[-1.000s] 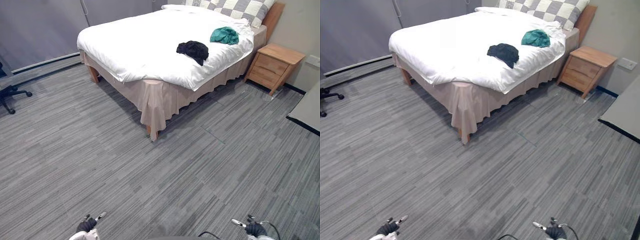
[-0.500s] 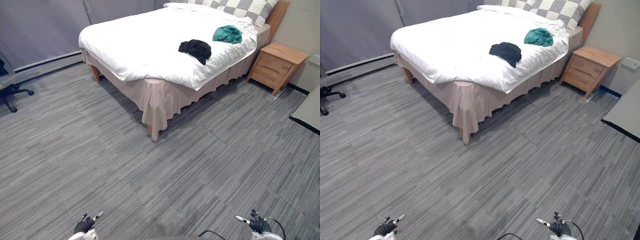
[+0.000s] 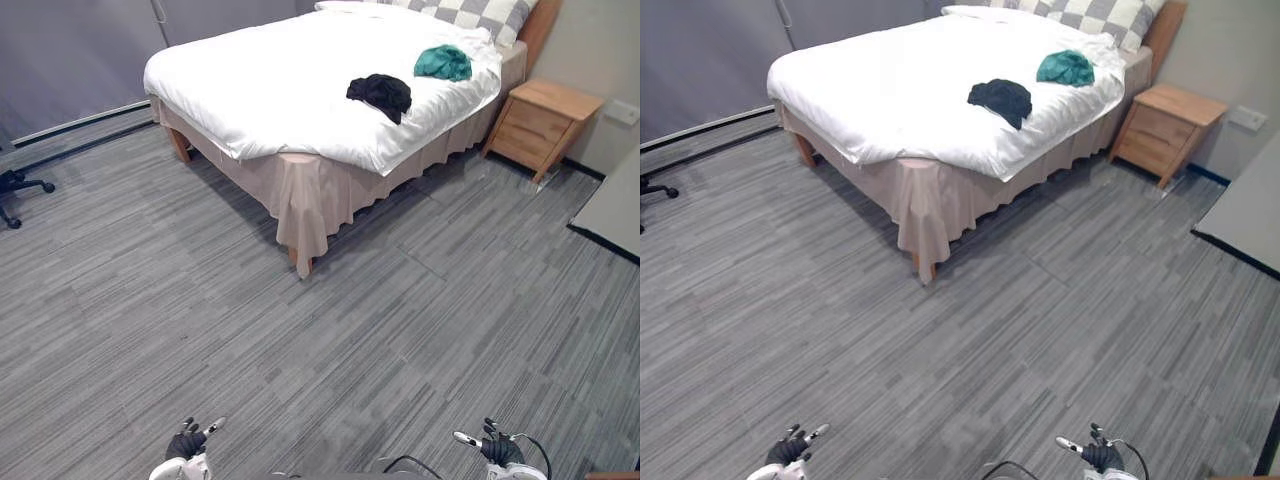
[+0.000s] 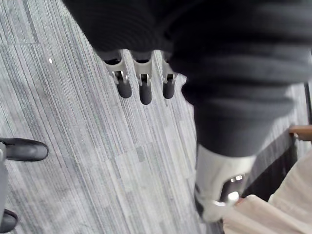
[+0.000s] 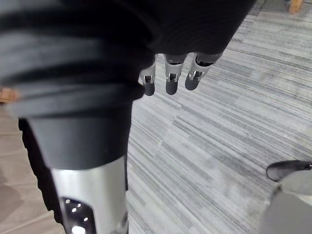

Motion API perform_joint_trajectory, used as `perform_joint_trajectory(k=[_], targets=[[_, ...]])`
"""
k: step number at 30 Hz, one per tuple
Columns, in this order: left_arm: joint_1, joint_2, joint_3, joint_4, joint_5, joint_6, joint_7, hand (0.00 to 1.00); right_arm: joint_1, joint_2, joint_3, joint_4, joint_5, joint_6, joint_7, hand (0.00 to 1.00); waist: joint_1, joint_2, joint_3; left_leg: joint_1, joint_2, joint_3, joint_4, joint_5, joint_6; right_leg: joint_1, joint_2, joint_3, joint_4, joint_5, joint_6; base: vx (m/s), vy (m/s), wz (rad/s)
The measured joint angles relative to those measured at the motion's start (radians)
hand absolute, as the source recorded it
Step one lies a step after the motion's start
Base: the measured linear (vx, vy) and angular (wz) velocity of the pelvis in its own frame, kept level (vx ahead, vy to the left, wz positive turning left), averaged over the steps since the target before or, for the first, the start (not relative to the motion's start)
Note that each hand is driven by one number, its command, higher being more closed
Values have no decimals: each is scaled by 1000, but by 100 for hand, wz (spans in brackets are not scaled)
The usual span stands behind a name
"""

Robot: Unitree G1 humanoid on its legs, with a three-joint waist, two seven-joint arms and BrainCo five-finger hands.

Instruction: Tidy the bed and pick cloth on bed and put in laundry

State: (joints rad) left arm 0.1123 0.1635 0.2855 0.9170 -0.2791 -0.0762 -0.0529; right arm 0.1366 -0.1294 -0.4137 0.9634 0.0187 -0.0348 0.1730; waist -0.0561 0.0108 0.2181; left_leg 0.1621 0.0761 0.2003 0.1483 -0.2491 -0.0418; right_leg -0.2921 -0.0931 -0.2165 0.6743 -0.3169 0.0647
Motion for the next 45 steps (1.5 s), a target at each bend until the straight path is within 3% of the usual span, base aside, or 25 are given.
perform_joint_trajectory(k=[1,4,5,6,8,9,10,11,13,15,18,20,22,23,25,27,29,30,32,33,35,37,39,43,45], targets=[[-11,1,0,0,1,0,-3,0,3,8,0,-3,6,-1,-1,0,-5,3,5,3,26,-3,0,-8,-16,-27,2,-7,-77,27,-3,406,-270,10],[-67,-5,0,-2,12,-3,-41,0,20,14,-7,-23,25,-4,-10,0,-5,-3,34,57,92,-10,-7,-59,-101,-105,-42,58,-439,261,29,434,-309,12],[-70,-5,2,-3,13,-2,-42,0,24,17,-7,-37,24,-4,-10,0,-5,-6,40,74,99,-11,-5,-74,-113,-103,-54,79,-462,281,39,641,-499,14],[-73,-22,13,-3,13,8,-41,0,50,16,-14,-59,23,-4,-13,0,-11,25,47,137,162,-17,-3,-145,-50,-125,-42,44,-323,358,47,550,-431,23],[-64,-25,13,-18,13,16,-49,0,59,23,-16,-77,23,-4,-15,0,-14,36,41,121,180,-46,84,-105,4,-179,-35,22,-142,265,-3,563,-440,13],[-44,-43,14,-32,13,19,-60,0,57,17,-27,-82,20,2,-14,0,-7,54,37,57,228,-78,290,2,-18,-166,-15,8,-59,168,-83,588,-485,-11],[-39,-46,13,-32,14,19,-64,0,56,17,-30,-82,19,2,-14,0,-6,60,35,36,242,-77,347,36,-22,-154,-8,3,-55,148,-89,732,-586,-8],[-28,-53,13,-30,17,19,-75,0,54,16,-37,-82,19,4,-14,0,-8,65,39,-45,284,-79,523,154,-18,-101,19,-9,-68,99,-104,517,-358,14],[-5,-70,13,-19,24,10,-91,0,36,10,-35,-66,8,5,-15,0,-3,76,52,-213,258,-130,854,103,-58,79,79,-28,-203,81,-128,621,-379,22],[29,-80,12,-25,25,-8,-104,0,25,8,-25,-63,-20,-7,-15,0,9,39,63,-300,151,-106,855,36,-85,229,90,-31,-328,90,-125,593,-310,3],[77,-116,11,-39,22,-40,-115,0,-8,-12,-30,-95,-20,-35,-14,0,60,28,69,-383,59,124,535,10,-32,399,115,-37,-461,105,-139,624,-260,-34],[98,-140,8,-46,20,-48,-126,0,-13,-27,-39,-149,-20,-45,-11,0,68,43,57,-397,-1,281,195,109,27,483,148,-30,-531,84,-119,608,-170,-26],[109,-133,7,-54,18,-45,-123,0,-16,-31,-38,-186,-20,-46,-12,0,73,42,49,-406,-24,401,119,164,126,532,158,-55,-527,-10,-137,581,-44,-17],[109,-126,2,-54,11,-35,-111,0,-1,-28,-35,-193,-21,-46,-17,0,64,27,20,-407,-48,421,122,167,228,539,155,-78,-464,-67,-101,773,-57,15],[83,-90,3,-36,3,-18,-100,0,2,-16,-5,-175,-22,-34,-19,0,54,-16,0,-383,-89,352,129,147,250,424,91,-118,-122,-63,-15,599,-52,53],[20,-63,-49,-13,1,-4,-82,0,10,2,-6,-140,-25,-31,-19,0,28,-15,1,-300,-96,236,73,147,193,272,55,-100,105,-106,-25,651,-75,124],[11,-65,-55,-24,-5,-6,-83,0,22,15,-4,-124,-49,-42,-21,0,23,-8,3,-230,-88,146,35,150,169,242,57,-93,38,-123,-26,507,-133,127],[1,-72,-56,-32,-13,-8,-83,0,30,15,7,-114,-58,-49,-22,0,15,20,5,-192,-61,69,15,147,146,210,72,-55,-78,-118,-24,481,-270,179],[-14,-73,-55,-60,-18,-11,-88,0,43,24,34,-124,-39,-61,-38,0,11,22,-4,-180,-45,-37,7,158,121,156,76,93,-283,-31,20,546,-335,200],[-10,-70,-48,-85,-18,-19,-91,0,55,43,34,-131,-12,-63,-53,0,14,-1,-14,-175,-49,-61,17,134,70,152,36,167,-409,91,37,337,-248,181],[17,-43,-6,-129,-20,-24,-86,0,61,100,36,-137,28,-38,-78,0,49,-100,-20,-163,-89,-73,83,59,9,147,-69,191,-459,310,37,379,-414,131],[64,-79,34,-133,-41,-27,-82,0,41,96,33,-147,28,-27,-74,0,65,-29,-38,-166,12,-30,118,31,-29,194,1,157,-488,309,23,340,-424,30],[99,-113,52,-138,-82,-41,-76,0,32,76,22,-152,23,-24,-69,0,69,3,-46,-132,43,-19,72,41,-53,239,34,140,-552,303,-5,200,-216,13],[87,-114,76,-284,-92,-106,-39,0,52,42,-17,-150,25,-2,-58,0,55,21,-55,-91,82,43,-35,92,-72,259,51,95,-578,290,-35,93,-119,23],[48,-58,76,-461,-29,-204,-8,0,83,25,-18,-134,30,-5,-62,0,50,19,-59,-84,84,55,-81,136,-92,263,44,60,-578,283,-40,42,-31,50]])
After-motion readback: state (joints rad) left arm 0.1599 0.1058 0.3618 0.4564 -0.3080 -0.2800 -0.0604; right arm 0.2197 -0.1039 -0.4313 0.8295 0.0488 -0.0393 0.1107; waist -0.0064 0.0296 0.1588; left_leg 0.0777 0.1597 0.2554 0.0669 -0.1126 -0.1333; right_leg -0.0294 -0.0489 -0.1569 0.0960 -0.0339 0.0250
